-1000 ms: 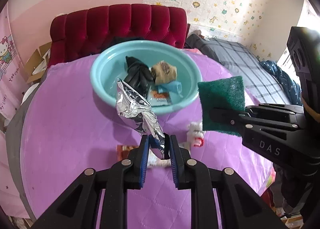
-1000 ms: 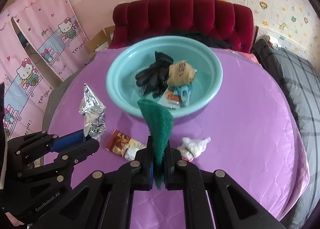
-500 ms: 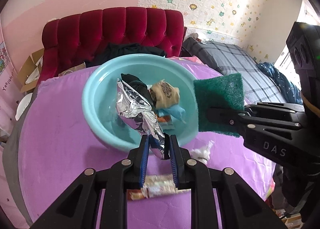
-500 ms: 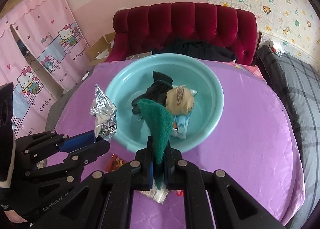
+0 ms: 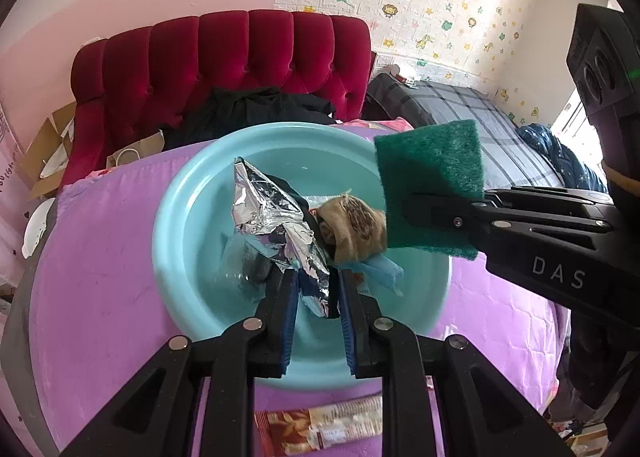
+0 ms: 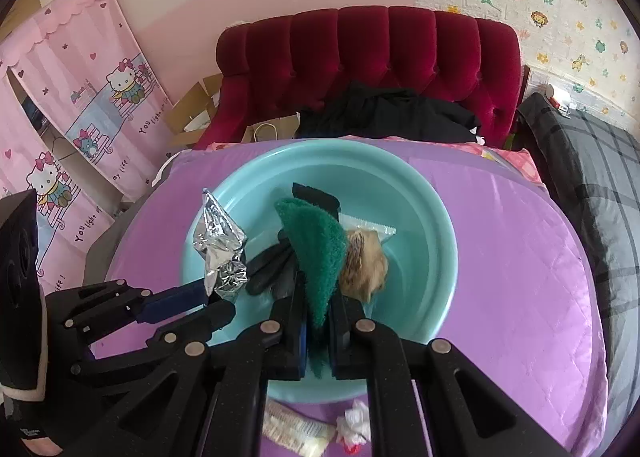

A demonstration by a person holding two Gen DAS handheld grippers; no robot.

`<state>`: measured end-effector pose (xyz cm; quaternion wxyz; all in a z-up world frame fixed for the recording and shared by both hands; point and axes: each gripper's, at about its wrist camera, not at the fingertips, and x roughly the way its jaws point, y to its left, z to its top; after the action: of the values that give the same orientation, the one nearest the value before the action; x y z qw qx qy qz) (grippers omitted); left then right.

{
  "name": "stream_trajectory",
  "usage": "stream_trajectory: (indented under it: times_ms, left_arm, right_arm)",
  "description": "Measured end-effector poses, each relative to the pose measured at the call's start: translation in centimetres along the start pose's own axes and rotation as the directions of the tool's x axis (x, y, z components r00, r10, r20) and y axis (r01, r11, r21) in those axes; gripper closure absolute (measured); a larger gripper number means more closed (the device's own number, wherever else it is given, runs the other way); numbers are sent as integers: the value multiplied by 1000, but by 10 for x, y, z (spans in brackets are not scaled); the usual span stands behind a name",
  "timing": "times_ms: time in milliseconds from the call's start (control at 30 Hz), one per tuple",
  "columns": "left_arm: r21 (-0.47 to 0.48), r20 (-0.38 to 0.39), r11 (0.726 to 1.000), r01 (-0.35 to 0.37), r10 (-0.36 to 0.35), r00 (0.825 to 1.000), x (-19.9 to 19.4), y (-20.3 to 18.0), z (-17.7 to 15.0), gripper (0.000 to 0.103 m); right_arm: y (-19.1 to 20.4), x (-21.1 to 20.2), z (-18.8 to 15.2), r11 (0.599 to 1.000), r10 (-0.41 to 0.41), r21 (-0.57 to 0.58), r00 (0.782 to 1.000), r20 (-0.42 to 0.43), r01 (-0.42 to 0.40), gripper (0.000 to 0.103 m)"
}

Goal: Organize soft objects
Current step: 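Carry the scouring pad and foil wrapper in both tools over the basin, then open both tools to drop the pad and foil wrapper into the basin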

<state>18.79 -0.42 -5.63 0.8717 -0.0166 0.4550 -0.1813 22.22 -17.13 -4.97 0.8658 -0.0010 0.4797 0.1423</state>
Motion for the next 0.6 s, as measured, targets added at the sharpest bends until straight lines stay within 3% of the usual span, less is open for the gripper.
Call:
stream_trajectory:
  times_ms: [600]
  left_arm:
    - [5, -34, 1000, -15, 15, 999, 58, 25, 40, 81]
  right_arm:
    - [-19, 69, 48, 999, 30, 45, 998, -55, -28, 95]
